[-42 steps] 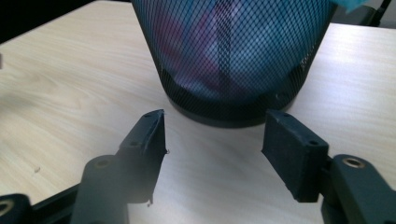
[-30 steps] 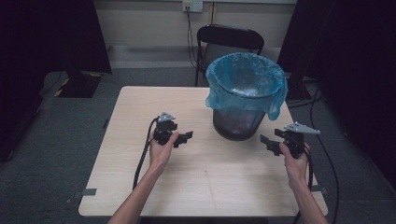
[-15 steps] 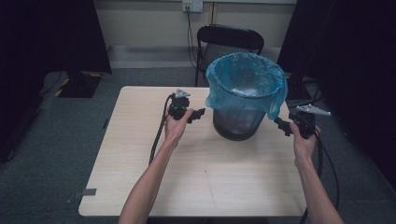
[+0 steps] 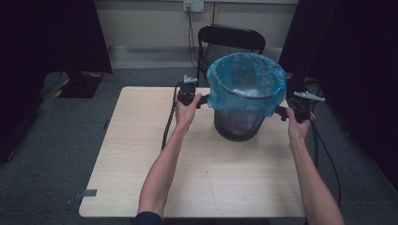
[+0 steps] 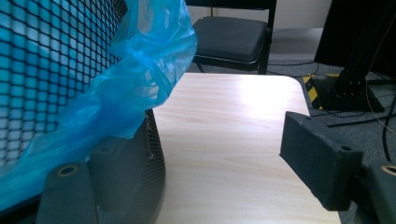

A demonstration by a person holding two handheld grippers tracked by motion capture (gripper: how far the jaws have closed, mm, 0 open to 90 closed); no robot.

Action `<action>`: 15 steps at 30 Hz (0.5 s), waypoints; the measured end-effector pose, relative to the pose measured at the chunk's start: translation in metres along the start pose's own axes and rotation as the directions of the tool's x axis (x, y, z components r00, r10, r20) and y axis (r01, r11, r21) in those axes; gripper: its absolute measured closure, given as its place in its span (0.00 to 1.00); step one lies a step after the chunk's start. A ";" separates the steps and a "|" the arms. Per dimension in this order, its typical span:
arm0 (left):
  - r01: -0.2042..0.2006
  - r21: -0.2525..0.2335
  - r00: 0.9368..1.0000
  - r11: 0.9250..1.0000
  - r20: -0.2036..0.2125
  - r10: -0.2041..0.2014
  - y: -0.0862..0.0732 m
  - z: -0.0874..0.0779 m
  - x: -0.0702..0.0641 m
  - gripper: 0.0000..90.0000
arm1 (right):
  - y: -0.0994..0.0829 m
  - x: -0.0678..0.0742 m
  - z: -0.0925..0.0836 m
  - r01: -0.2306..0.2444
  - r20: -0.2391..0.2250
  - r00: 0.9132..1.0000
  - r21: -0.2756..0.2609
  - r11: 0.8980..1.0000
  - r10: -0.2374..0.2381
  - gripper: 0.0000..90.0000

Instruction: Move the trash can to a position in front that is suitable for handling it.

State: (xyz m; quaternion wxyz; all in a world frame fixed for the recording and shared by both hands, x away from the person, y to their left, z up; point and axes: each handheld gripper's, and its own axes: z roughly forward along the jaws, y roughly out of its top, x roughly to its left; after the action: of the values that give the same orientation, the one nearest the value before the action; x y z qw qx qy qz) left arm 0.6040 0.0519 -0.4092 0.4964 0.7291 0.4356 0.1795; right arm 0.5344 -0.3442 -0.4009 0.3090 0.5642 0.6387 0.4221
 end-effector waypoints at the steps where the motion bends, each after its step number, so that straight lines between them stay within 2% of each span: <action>1: -0.008 0.015 1.000 1.000 0.010 0.008 0.000 0.004 -0.001 0.20 | 0.000 0.000 0.000 0.000 0.000 1.000 0.000 1.000 0.000 0.26; 4: 0.008 0.010 1.000 1.000 0.027 -0.008 -0.003 0.012 -0.005 0.22 | 0.000 0.002 0.004 -0.042 -0.041 0.998 -0.028 0.999 0.041 0.28; 5: 0.028 0.009 0.999 1.000 0.047 -0.028 -0.005 0.013 -0.004 0.26 | 0.000 0.003 0.003 -0.032 -0.034 0.999 -0.033 0.999 0.031 0.30; 7: 0.015 0.045 0.997 0.999 0.071 -0.019 -0.006 0.014 -0.003 0.31 | 0.000 0.005 0.001 0.003 -0.022 1.000 -0.051 0.999 -0.004 0.33; 9: 0.007 0.045 0.996 0.999 0.090 -0.011 -0.008 0.011 -0.004 0.34 | -0.001 0.006 -0.001 -0.010 -0.041 0.999 -0.060 0.998 0.007 0.41; 11: -0.007 0.042 0.996 0.999 0.091 0.003 -0.009 0.008 -0.005 0.36 | -0.002 0.009 -0.004 0.001 -0.047 0.999 -0.073 0.997 -0.005 0.46; 13: -0.009 0.041 0.995 0.999 0.097 0.005 -0.010 0.006 -0.007 0.43 | -0.003 0.012 -0.006 0.010 -0.059 0.998 -0.074 0.997 -0.014 0.50; 14: -0.010 0.038 0.996 0.999 0.092 0.007 -0.011 0.003 -0.009 0.50 | -0.006 0.015 -0.010 0.023 -0.069 0.997 -0.080 0.997 -0.029 0.52; 15: -0.011 0.037 0.996 0.999 0.090 0.008 -0.012 0.001 -0.010 0.50 | -0.006 0.015 -0.010 0.023 -0.069 0.997 -0.080 0.997 -0.029 0.52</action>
State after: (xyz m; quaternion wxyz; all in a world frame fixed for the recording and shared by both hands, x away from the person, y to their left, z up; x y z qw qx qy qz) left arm 0.5939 0.0445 -0.4184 0.5009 0.7476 0.4127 0.1408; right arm 0.5206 -0.3312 -0.4001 0.3140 0.5278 0.6393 0.4627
